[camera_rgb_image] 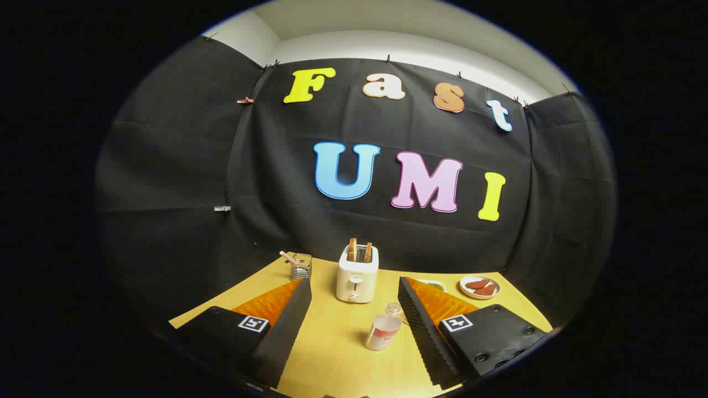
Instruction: Take the bottle from table, then pour the juice into the cup, finally place the bottle on the coaster
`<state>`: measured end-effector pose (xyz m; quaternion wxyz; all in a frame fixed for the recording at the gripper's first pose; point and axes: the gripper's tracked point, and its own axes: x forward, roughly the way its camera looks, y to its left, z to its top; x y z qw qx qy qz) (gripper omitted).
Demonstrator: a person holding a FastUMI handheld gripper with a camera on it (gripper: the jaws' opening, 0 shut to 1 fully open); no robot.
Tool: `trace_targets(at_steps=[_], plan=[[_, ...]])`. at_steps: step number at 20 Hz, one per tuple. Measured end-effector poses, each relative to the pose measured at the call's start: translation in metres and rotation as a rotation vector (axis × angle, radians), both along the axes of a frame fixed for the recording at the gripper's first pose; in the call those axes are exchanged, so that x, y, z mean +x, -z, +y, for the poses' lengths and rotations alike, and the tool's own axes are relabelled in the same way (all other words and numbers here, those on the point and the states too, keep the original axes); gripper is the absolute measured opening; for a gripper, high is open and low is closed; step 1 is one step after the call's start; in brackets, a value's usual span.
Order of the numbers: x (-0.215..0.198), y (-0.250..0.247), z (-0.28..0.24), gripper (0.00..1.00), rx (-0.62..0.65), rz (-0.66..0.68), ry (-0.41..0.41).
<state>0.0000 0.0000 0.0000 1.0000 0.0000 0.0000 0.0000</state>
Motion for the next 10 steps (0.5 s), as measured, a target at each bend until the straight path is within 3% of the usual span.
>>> trace_targets(at_steps=[10], plan=[[-0.0016, 0.0022, -0.0061, 0.97, 0.001, 0.007, 0.026]])
